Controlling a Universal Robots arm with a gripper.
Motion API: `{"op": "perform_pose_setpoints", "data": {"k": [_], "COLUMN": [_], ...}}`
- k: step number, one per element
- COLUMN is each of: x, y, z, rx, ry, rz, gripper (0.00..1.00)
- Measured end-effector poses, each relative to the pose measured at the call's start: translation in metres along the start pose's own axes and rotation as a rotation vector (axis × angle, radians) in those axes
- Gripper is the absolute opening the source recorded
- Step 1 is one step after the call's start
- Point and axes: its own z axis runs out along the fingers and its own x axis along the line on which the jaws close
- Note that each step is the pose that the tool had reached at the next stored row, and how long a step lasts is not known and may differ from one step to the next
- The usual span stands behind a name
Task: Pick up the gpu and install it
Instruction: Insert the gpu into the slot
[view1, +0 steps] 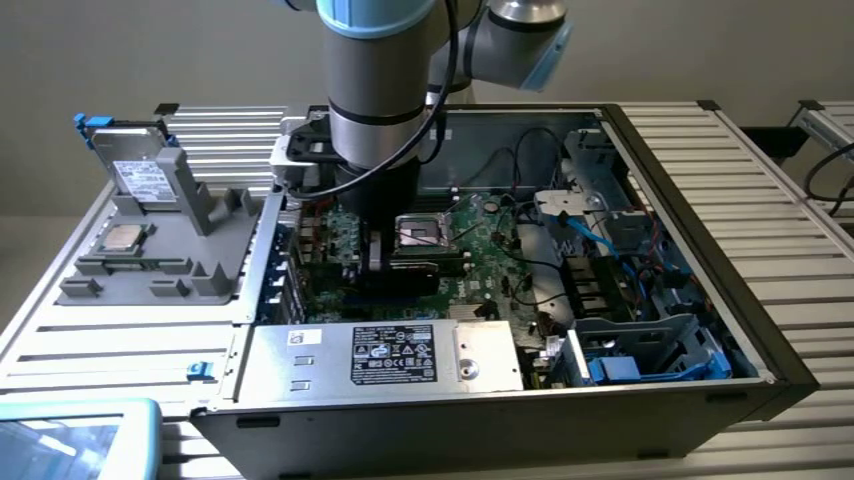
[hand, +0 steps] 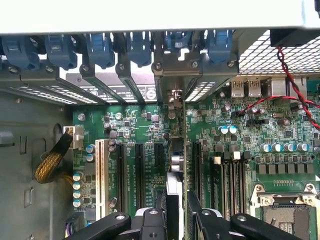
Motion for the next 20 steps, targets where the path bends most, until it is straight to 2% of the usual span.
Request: {"op": "perform_pose_setpoints", "data": {"k": [14, 18, 20], "x": [0.0003, 0.0004, 0.0003], "y": [0.0013, 0.0013, 0.0013], "z": [0.0003, 0.0031, 0.0041], "rx": [0.0001, -0.0008, -0.0002], "ry": [0.0029, 0.0045, 0.0033], "rz": [0.000, 0.000, 0.000], "gripper": [0.27, 0.27, 0.27]}}
